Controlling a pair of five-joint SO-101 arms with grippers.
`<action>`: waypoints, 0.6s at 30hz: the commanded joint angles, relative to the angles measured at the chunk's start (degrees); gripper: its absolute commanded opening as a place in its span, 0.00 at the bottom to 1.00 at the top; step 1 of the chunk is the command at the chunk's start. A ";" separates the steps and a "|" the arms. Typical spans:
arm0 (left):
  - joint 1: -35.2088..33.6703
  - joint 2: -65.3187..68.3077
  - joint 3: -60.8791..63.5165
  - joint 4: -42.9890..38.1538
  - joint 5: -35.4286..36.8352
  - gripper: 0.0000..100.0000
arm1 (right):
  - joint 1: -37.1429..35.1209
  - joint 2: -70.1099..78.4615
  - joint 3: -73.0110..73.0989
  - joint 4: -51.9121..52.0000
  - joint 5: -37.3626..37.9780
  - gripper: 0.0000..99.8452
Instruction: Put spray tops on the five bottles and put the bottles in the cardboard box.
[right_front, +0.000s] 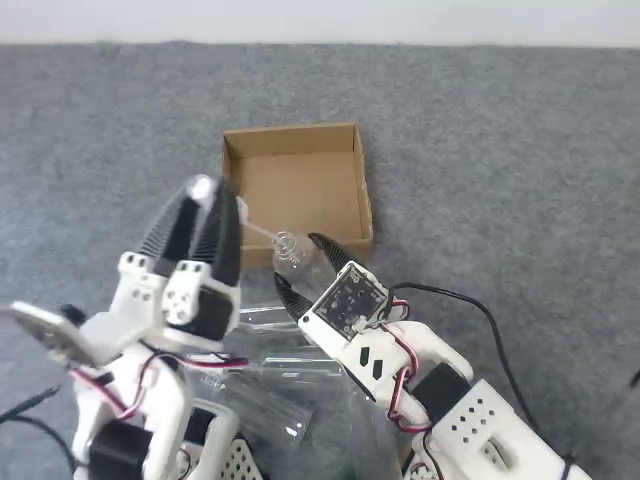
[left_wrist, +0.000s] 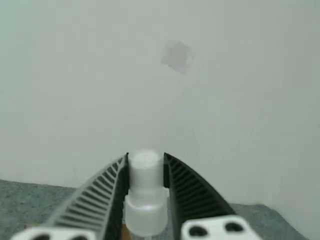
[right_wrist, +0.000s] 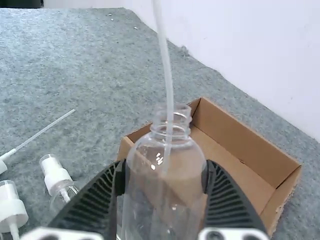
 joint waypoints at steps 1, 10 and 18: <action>1.32 -0.09 1.19 -1.14 -1.49 0.01 | 0.75 -1.71 -1.05 -1.63 -0.62 0.08; 1.67 -0.18 5.41 -1.14 -1.85 0.01 | 0.75 -1.71 -0.79 -1.63 -0.44 0.09; 1.32 0.18 6.37 -1.14 -1.93 0.01 | 0.48 -1.63 0.53 -7.34 -0.44 0.08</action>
